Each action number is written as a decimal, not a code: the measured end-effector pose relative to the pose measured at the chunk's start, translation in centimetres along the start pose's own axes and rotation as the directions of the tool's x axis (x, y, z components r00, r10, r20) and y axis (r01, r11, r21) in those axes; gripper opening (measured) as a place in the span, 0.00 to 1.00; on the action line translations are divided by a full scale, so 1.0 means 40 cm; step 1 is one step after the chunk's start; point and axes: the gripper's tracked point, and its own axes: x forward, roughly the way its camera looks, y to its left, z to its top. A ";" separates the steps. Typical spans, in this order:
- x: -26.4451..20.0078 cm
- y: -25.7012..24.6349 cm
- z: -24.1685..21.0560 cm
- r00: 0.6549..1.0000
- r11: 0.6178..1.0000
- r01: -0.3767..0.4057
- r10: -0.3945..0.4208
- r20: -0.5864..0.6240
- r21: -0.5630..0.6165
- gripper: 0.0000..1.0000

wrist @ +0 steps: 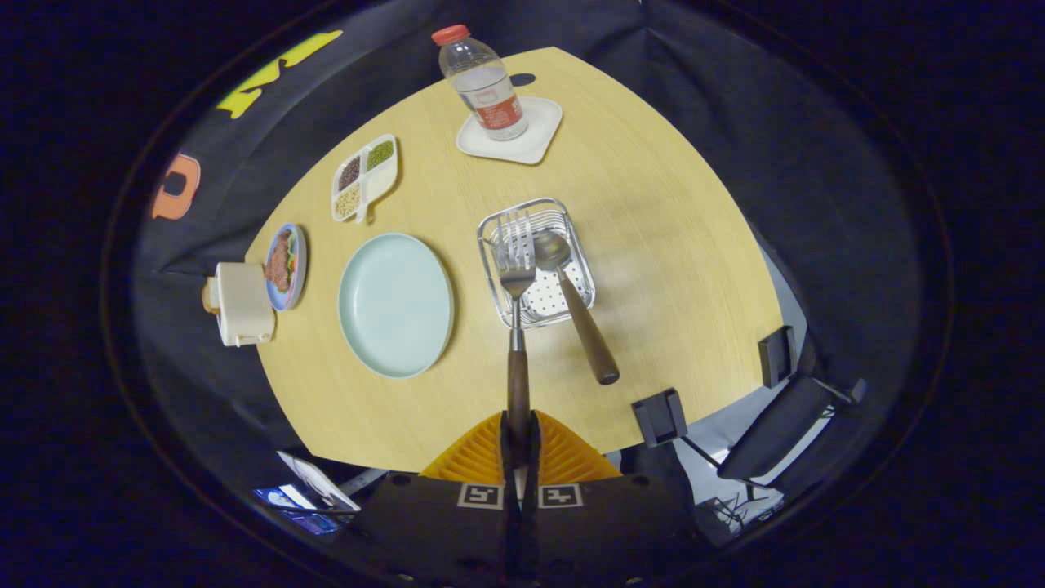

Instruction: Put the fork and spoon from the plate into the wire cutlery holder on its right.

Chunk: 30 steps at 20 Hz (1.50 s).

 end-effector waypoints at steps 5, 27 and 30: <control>0.010 0.005 0.020 1.000 1.000 -0.014 0.014 0.003 0.011 0.08; -0.478 0.366 0.279 0.578 0.935 0.005 0.287 0.764 -0.354 0.96; -0.564 0.429 0.267 0.439 0.907 0.016 0.372 0.818 -0.421 0.96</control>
